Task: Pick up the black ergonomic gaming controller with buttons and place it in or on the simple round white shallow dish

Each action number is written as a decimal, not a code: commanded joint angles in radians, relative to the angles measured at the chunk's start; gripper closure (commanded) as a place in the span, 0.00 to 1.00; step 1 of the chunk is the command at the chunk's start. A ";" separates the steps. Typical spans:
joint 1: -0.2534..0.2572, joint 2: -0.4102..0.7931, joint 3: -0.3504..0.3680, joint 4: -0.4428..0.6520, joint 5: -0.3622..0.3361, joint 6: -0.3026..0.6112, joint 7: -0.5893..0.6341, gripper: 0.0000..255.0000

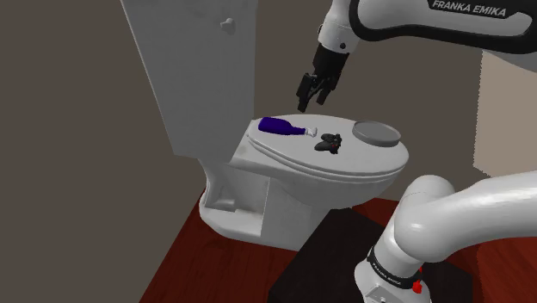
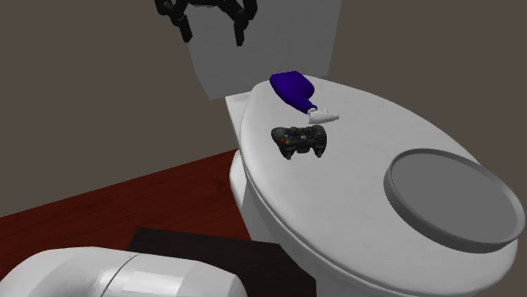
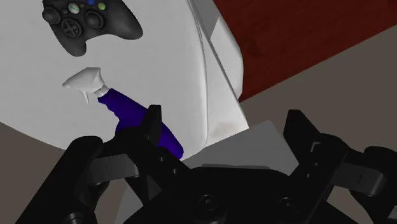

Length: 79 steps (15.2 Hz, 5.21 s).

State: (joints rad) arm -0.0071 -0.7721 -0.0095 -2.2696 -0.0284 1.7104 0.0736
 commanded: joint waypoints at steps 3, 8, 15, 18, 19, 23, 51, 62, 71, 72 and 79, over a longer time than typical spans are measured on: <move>-0.019 0.021 -0.044 -0.010 -0.003 0.014 -0.017 0.00; -0.065 0.085 -0.155 -0.026 -0.007 0.050 -0.061 0.00; -0.123 0.203 -0.308 -0.028 0.001 0.100 -0.130 0.00; -0.144 0.264 -0.374 -0.022 0.011 0.120 -0.163 0.00; -0.151 0.285 -0.396 -0.019 0.016 0.126 -0.175 0.00; -0.155 0.305 -0.412 -0.054 0.020 0.172 -0.184 0.00; -0.151 0.301 -0.404 -0.038 0.023 0.153 -0.173 1.00; -0.145 0.297 -0.388 0.105 0.028 0.007 -0.154 1.00; -0.181 0.377 -0.530 0.244 0.004 -0.064 -0.333 1.00; -0.185 0.393 -0.552 0.264 0.003 -0.071 -0.360 1.00; -0.208 0.554 -0.722 0.439 0.044 -0.120 -0.575 1.00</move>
State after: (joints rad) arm -0.2132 -0.2533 -0.7016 -1.8624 0.0025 1.5954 -0.4619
